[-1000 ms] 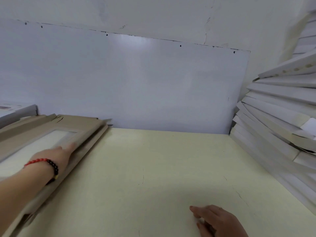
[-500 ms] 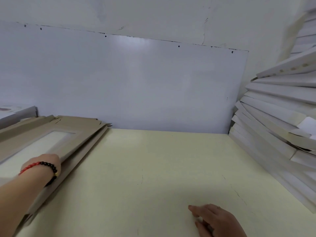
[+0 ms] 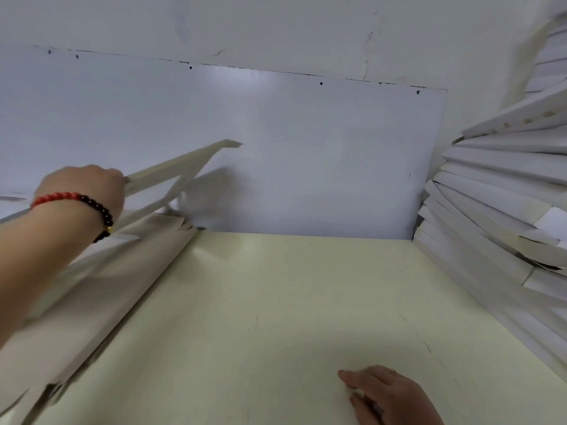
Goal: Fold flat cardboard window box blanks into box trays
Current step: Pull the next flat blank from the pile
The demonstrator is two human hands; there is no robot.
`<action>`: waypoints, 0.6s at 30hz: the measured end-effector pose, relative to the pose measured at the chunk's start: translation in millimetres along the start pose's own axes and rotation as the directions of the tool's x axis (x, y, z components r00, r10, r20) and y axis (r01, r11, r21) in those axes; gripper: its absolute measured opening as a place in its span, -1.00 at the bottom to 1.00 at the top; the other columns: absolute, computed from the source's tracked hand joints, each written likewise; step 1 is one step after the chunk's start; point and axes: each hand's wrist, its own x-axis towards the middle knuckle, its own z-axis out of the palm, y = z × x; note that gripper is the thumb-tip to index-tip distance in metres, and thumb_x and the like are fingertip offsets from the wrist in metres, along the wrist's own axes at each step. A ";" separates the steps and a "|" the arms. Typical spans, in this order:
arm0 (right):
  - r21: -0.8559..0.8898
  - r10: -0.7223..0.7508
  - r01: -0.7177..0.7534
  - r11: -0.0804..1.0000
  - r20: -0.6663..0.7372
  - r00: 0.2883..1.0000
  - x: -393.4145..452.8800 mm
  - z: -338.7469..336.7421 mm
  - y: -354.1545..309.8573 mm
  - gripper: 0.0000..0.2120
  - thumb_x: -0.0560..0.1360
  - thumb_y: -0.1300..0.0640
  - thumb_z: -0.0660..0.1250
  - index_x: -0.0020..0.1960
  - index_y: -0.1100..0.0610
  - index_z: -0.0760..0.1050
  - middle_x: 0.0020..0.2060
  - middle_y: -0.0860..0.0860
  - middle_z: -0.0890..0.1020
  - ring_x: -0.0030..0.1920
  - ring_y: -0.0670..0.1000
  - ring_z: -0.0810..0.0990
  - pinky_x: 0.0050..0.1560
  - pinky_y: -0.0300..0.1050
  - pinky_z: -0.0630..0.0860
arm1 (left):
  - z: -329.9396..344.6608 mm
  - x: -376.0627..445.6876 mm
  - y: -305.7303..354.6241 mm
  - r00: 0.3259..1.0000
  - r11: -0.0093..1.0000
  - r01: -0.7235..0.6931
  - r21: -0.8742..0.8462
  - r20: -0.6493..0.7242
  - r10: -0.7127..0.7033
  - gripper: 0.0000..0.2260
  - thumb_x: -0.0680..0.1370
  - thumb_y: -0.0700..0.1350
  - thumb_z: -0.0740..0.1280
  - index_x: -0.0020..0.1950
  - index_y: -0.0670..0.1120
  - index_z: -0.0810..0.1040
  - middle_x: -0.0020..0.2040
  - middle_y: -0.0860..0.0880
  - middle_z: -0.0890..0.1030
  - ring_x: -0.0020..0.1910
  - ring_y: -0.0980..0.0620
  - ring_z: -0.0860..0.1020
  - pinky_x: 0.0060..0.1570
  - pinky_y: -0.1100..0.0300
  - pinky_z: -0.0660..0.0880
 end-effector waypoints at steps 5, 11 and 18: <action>-0.023 -0.023 0.022 0.999 -0.015 1.000 0.2 0.3 0.6 -0.47 -0.06 0.32 0.67 -0.16 -0.04 0.71 -0.33 -0.23 0.64 -0.40 -0.27 0.55 -0.36 -0.44 0.51 | -28.4 -53.6 44.3 0.982 0.980 -0.187 -0.068 -0.021 0.186 -0.60 0.57 -0.21 0.02 0.35 0.05 0.38 -0.06 -0.03 0.55 -0.21 -0.03 0.50 -0.29 0.16 0.37; -0.016 -0.052 0.052 0.999 -0.040 0.998 -2.3 -0.7 3.0 -0.50 0.01 0.34 0.66 -0.11 -0.01 0.71 -0.30 -0.21 0.65 -0.37 -0.28 0.57 -0.35 -0.42 0.52 | -9.2 -132.0 108.4 0.894 0.876 -0.430 -0.217 0.030 0.446 -0.63 0.59 -0.24 0.04 0.33 0.08 0.31 0.23 -0.03 0.51 0.13 -0.09 0.55 -0.04 0.12 0.42; -0.135 -0.212 0.186 0.973 -0.214 0.953 -1.0 -5.8 0.9 -0.78 0.37 0.18 0.30 -0.10 0.01 0.69 -0.24 -0.17 0.67 -0.31 -0.20 0.55 -0.36 -0.35 0.53 | 29.3 -199.6 160.1 0.752 0.741 -0.608 -0.286 0.091 0.652 -0.50 0.59 -0.28 0.05 0.52 -0.13 0.01 0.43 -0.18 0.27 0.39 -0.20 0.33 0.20 -0.09 0.41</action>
